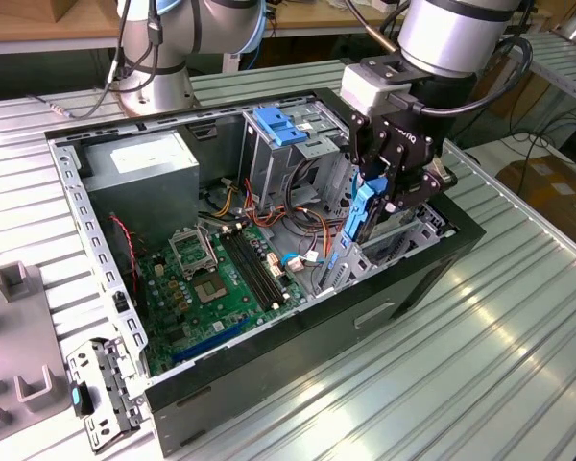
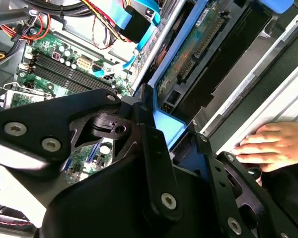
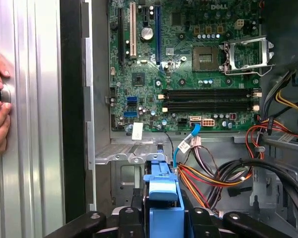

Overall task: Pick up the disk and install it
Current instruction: 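Insert the disk into the insertion slot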

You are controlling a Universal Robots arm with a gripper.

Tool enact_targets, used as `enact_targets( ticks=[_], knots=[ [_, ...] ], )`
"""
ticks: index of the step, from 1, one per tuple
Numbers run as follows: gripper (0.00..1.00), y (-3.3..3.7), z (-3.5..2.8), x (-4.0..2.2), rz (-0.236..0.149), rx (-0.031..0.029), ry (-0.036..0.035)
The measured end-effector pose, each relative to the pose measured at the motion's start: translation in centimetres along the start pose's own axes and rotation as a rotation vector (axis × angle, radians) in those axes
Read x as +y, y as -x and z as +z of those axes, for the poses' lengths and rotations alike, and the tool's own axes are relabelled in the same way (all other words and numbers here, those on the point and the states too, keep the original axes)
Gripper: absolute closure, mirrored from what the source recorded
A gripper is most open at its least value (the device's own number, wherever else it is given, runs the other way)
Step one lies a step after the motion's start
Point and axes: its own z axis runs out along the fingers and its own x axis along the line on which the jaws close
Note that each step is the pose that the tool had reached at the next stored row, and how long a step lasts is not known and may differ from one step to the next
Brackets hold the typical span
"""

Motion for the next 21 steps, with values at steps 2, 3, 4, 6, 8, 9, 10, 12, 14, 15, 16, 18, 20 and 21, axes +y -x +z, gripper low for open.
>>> enact_targets(
  ticks=[2, 3, 4, 6, 8, 9, 10, 12, 14, 15, 16, 18, 20, 21],
  knots=[
    [0.62, 0.00, 0.02, 0.00, 0.000, 0.0002, -0.0002],
    [0.62, 0.00, 0.01, 0.00, 0.000, 0.0008, -0.0001],
    [0.56, 0.00, 0.01, 0.00, 0.000, 0.0012, -0.0001],
    [0.49, 0.00, 0.00, 0.00, 0.000, 0.0019, -0.0001],
    [0.49, 0.00, 0.01, 0.00, 0.000, 0.0024, -0.0001],
    [0.51, 0.00, 0.00, 0.00, 0.000, 0.0028, -0.0001],
    [0.64, 0.00, 0.00, 0.00, 0.000, 0.0033, -0.0001],
    [0.76, 0.00, 0.00, 0.00, 0.000, 0.0041, -0.0001],
    [0.82, 0.00, 0.00, 0.00, 0.000, 0.0044, -0.0002],
    [0.88, 0.00, 0.00, 0.00, 0.000, 0.0047, -0.0001],
    [0.89, 0.00, 0.00, 0.00, 0.000, 0.0049, -0.0001],
    [0.89, 0.00, 0.00, 0.00, 0.000, 0.0054, -0.0002],
    [0.89, 0.00, 0.00, 0.00, 0.000, 0.0061, -0.0002],
    [0.89, 0.00, 0.00, 0.00, 0.000, 0.0074, -0.0002]
  ],
)
